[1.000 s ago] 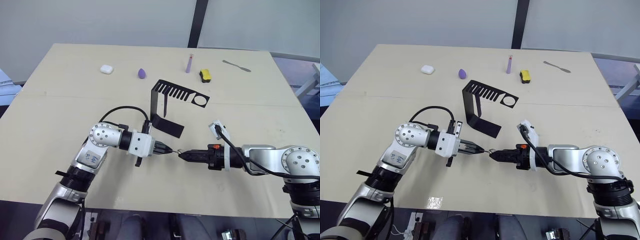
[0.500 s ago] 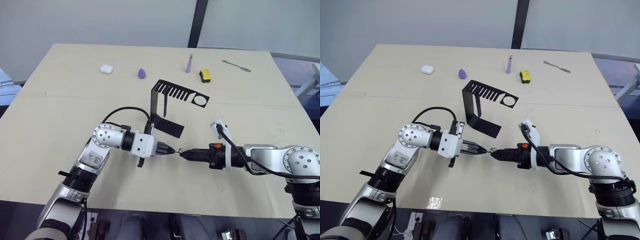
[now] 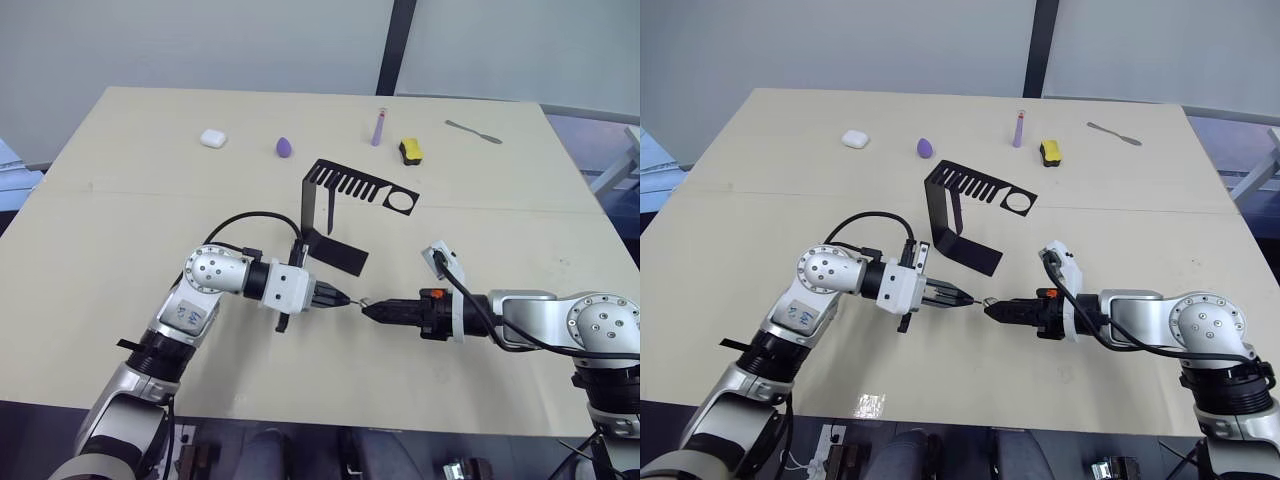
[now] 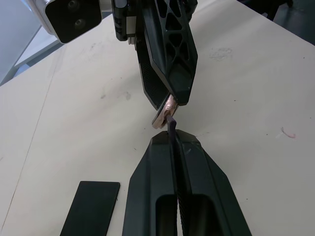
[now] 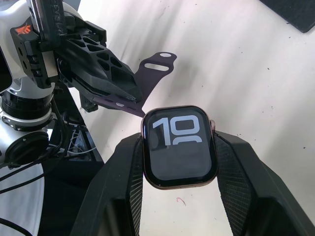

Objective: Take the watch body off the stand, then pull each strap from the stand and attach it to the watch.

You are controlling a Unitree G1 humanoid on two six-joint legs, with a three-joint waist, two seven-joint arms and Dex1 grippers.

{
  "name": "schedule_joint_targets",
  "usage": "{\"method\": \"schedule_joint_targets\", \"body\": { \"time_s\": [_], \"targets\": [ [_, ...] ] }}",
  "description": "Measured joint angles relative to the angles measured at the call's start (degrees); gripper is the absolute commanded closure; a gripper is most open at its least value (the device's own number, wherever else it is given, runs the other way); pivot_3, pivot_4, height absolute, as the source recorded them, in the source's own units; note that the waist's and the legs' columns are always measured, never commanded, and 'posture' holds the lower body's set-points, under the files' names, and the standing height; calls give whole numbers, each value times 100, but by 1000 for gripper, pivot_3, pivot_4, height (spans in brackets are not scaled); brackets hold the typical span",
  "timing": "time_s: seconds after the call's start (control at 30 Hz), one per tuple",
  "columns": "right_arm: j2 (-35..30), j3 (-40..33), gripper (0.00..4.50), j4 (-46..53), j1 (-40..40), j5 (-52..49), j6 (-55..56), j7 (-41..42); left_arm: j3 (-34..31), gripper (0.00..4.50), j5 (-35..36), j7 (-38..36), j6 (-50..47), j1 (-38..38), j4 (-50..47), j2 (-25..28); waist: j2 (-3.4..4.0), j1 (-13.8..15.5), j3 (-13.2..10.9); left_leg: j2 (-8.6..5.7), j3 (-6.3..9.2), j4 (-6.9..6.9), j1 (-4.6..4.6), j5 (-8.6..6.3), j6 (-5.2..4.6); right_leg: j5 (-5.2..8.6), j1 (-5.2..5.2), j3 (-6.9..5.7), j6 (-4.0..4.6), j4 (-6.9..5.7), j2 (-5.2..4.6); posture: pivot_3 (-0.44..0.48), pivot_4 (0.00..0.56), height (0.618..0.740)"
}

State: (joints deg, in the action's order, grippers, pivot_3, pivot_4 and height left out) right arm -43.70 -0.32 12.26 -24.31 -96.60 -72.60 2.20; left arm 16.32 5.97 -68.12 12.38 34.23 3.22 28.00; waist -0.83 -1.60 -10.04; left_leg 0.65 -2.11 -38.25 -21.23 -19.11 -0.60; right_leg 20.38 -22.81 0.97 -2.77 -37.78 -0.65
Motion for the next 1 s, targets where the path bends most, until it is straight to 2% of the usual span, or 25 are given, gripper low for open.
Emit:
{"method": "schedule_joint_targets", "body": {
  "time_s": [1.0],
  "targets": [
    [0,0,2895,3,0,-59,18,-50,51,4500,-155,164,15,14,48,-81,0,0,0,0,0,0,0,-1,-1,0,0,0,0,1,0,0,150,740]
  ]
}}
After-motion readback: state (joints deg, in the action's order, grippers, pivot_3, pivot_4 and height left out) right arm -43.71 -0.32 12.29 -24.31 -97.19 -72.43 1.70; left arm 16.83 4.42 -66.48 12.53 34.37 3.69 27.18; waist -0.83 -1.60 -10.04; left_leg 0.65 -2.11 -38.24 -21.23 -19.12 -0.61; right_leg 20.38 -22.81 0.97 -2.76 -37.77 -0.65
